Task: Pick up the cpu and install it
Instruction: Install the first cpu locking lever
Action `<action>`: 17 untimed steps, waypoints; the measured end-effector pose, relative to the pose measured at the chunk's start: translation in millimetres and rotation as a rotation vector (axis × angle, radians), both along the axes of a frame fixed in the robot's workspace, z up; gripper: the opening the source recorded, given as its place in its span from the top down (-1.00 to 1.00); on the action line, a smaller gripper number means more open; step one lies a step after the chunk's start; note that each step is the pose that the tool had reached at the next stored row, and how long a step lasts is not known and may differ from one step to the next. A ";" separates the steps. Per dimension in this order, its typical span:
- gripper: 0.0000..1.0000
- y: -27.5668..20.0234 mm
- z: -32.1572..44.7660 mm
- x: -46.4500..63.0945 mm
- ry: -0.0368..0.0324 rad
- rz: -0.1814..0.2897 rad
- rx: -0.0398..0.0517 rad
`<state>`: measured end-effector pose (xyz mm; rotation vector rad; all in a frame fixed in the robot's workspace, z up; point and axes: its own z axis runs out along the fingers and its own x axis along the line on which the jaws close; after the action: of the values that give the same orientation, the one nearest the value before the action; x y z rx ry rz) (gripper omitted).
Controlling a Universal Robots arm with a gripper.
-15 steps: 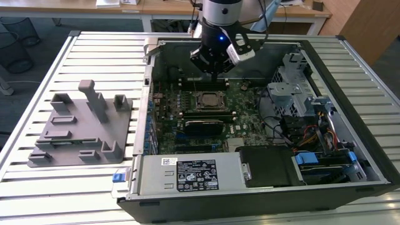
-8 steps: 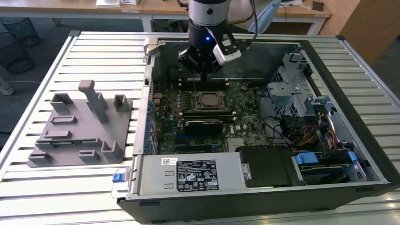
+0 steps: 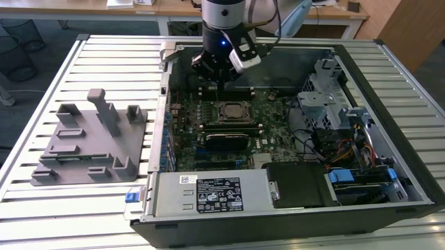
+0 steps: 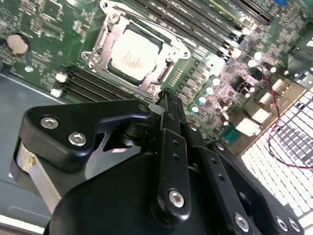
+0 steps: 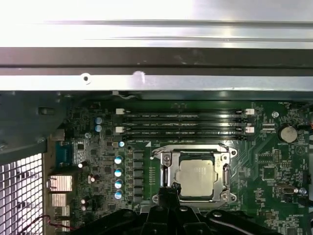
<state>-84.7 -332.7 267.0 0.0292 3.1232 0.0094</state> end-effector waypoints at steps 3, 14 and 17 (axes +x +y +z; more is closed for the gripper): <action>0.79 0.0 -0.2 -5.3 0.0000 0.001 -0.0001; 0.79 3.1 -4.1 -18.0 0.0001 0.009 -0.0001; 0.79 7.1 -5.6 -19.8 0.0000 0.010 0.0000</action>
<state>-104.5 -325.6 261.4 0.0142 3.1234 0.0095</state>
